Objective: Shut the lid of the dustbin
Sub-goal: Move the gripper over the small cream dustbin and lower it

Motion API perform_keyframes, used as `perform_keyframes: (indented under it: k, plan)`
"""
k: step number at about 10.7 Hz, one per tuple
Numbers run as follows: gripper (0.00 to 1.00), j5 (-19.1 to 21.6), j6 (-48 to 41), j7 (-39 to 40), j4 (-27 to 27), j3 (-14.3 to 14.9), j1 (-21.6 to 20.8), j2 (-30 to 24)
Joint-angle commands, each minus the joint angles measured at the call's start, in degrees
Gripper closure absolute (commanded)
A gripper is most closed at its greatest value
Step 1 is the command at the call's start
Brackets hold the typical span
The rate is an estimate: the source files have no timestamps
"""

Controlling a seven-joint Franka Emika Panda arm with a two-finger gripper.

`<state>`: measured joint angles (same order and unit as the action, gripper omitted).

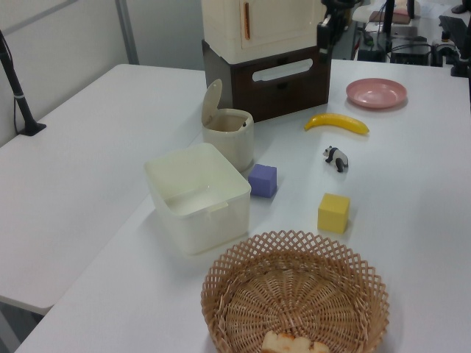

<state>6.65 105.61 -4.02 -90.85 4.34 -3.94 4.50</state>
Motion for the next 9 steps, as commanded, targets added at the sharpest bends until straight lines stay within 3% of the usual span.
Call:
perform_keyframes:
  k: [1,5,9]
  plan:
    - [0.85,1.2,16.8,-1.2,0.1,-0.4,-2.8,5.8]
    - [0.89,-0.8,38.8,-5.2,1.1,-0.4,-5.0,13.8]
    - [0.91,-2.0,53.7,-5.3,8.5,0.8,-5.6,22.2]
